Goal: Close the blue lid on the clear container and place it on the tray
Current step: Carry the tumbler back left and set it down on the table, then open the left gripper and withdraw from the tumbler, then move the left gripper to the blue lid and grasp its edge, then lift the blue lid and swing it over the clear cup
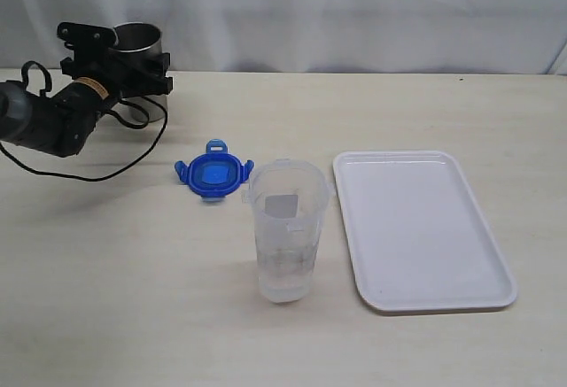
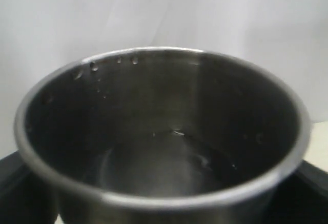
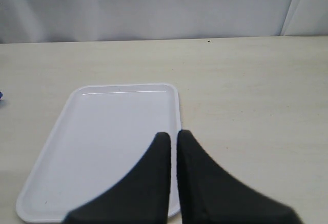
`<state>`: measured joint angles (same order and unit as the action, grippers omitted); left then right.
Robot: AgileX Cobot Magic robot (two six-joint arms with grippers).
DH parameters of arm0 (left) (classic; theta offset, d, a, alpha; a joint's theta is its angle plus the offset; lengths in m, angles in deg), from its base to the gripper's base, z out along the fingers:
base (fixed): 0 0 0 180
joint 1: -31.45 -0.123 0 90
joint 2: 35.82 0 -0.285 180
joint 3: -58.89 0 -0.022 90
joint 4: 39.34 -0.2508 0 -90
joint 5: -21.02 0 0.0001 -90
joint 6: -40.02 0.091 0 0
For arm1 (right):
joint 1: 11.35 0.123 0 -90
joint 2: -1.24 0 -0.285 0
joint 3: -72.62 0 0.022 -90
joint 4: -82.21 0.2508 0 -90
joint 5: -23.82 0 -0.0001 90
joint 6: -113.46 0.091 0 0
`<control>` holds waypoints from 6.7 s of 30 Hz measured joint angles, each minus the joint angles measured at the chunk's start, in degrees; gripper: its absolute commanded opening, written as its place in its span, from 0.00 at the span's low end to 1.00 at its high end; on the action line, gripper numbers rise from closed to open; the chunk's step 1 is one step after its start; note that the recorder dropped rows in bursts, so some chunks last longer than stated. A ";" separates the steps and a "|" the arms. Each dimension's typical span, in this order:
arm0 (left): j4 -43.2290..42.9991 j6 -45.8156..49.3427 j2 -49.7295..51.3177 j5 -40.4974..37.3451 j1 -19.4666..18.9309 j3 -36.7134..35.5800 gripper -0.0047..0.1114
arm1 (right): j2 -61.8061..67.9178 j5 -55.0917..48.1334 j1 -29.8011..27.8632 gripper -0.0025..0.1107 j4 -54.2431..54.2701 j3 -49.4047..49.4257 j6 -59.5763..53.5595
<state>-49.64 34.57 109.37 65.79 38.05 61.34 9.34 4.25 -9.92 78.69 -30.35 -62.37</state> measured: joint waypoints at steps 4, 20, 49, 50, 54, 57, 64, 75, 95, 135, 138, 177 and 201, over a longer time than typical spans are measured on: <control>0.00 0.00 0.00 -0.52 0.00 0.10 0.20 | 0.00 0.00 0.00 0.06 0.00 0.00 0.00; 0.00 -0.11 -0.10 -5.27 0.00 0.66 0.77 | 0.00 0.00 0.00 0.06 0.00 0.00 0.00; 4.55 0.72 -14.64 -1.65 0.00 -23.82 0.77 | 0.00 0.00 0.00 0.06 0.00 0.00 0.00; 5.56 0.84 -16.42 -2.33 0.00 -25.37 0.77 | 0.00 0.00 0.00 0.06 0.00 0.00 0.00; 9.88 0.97 -25.87 -5.37 0.00 -33.19 0.69 | 0.00 0.00 0.00 0.06 0.00 0.00 0.00; 10.79 0.97 -31.96 -7.00 0.00 -37.66 0.52 | 0.00 0.00 0.00 0.06 0.00 0.00 0.00; 8.31 0.97 -47.49 -19.38 0.00 -42.20 0.24 | 0.00 0.00 0.00 0.06 0.00 0.00 0.00; 7.58 -0.95 -62.73 -43.05 0.00 -42.06 0.19 | 0.00 0.00 0.00 0.06 0.00 0.00 0.00; 77.72 57.38 -39.44 -69.24 1.80 -31.66 0.41 | 0.00 0.00 0.00 0.06 0.00 0.00 0.00; 94.78 81.84 -20.55 -59.24 6.69 -20.13 0.49 | 0.00 0.00 0.00 0.06 0.00 0.00 0.00; 95.66 81.84 -18.64 -59.93 6.78 -18.85 0.49 | 0.00 0.00 0.00 0.06 0.00 0.00 0.00; 91.98 81.97 -29.55 -63.20 7.40 -15.97 0.04 | 0.00 0.00 0.00 0.06 0.00 0.00 0.00; 53.98 82.12 -44.05 -45.70 32.99 -16.10 0.04 | 0.00 0.00 0.00 0.06 0.00 0.00 0.00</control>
<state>4.34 116.69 65.32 20.09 71.04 45.24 9.34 4.25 -9.92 78.69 -30.35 -62.37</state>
